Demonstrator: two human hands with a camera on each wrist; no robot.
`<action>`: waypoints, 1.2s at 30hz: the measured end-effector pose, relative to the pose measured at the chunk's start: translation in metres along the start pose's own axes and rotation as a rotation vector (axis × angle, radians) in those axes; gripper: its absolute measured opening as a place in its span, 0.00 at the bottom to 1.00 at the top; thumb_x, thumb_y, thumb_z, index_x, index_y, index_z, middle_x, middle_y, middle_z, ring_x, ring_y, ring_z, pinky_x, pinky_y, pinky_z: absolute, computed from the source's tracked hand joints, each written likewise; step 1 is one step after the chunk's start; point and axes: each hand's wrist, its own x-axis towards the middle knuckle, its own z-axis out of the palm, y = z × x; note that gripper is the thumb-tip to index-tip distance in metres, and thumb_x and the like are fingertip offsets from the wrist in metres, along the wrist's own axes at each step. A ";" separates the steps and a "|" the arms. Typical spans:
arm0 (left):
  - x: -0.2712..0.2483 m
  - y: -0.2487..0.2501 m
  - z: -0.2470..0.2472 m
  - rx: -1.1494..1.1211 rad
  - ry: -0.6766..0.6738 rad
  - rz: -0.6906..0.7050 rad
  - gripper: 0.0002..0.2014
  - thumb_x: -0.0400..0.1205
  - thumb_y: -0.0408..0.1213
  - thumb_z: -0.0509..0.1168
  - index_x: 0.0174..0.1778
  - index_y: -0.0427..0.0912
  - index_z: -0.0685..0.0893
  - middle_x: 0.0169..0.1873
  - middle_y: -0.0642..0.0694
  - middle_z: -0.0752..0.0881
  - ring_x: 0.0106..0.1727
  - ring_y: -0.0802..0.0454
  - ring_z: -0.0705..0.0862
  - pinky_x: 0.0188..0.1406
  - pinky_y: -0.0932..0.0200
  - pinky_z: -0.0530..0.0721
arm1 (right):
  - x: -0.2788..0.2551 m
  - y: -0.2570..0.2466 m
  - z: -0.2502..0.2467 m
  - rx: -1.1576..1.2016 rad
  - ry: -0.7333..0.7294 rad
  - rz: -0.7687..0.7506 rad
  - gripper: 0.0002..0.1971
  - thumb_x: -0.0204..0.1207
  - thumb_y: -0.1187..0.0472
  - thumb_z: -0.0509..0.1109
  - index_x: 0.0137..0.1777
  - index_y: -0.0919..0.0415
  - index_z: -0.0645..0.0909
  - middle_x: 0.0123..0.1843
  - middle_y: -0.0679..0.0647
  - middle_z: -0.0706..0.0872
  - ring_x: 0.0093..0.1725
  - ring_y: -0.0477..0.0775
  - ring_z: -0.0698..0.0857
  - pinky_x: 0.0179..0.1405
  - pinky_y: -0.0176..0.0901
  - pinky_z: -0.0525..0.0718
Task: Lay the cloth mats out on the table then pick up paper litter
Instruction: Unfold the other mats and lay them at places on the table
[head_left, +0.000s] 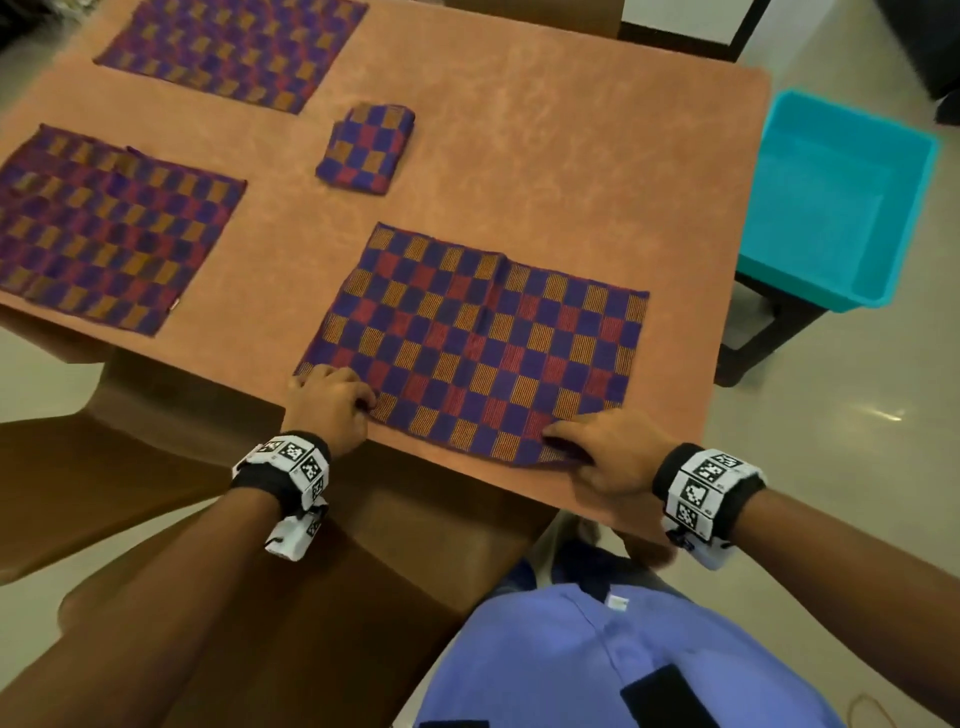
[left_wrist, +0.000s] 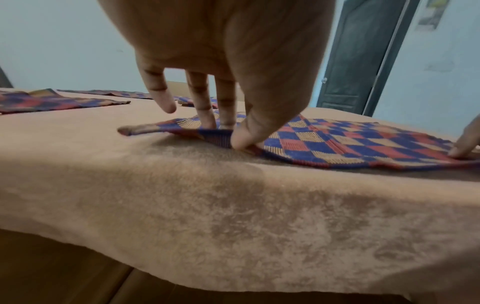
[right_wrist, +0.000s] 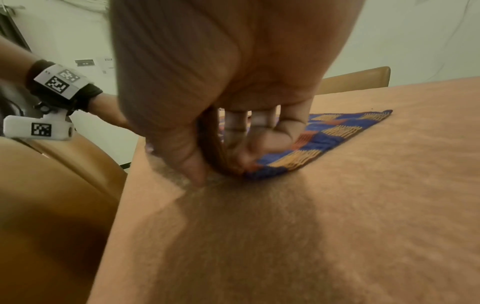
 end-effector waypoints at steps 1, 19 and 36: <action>-0.001 0.003 -0.001 -0.013 -0.006 -0.014 0.09 0.69 0.42 0.67 0.43 0.52 0.89 0.48 0.52 0.87 0.58 0.43 0.78 0.59 0.40 0.68 | -0.002 0.004 -0.004 0.015 -0.036 -0.034 0.29 0.76 0.42 0.65 0.76 0.46 0.69 0.67 0.48 0.84 0.62 0.54 0.84 0.62 0.50 0.83; 0.045 0.144 0.022 -0.131 -0.119 -0.093 0.36 0.79 0.54 0.63 0.83 0.53 0.59 0.85 0.48 0.55 0.85 0.44 0.52 0.75 0.33 0.65 | 0.075 0.165 -0.062 0.558 0.406 0.562 0.10 0.70 0.53 0.74 0.32 0.55 0.81 0.32 0.51 0.84 0.37 0.55 0.84 0.35 0.46 0.78; 0.095 0.116 -0.006 -0.221 -0.099 -0.222 0.35 0.72 0.58 0.71 0.75 0.56 0.70 0.82 0.45 0.61 0.84 0.42 0.55 0.72 0.27 0.65 | 0.112 0.120 -0.096 0.368 0.614 0.403 0.08 0.70 0.58 0.69 0.49 0.53 0.84 0.52 0.55 0.83 0.54 0.59 0.81 0.50 0.46 0.75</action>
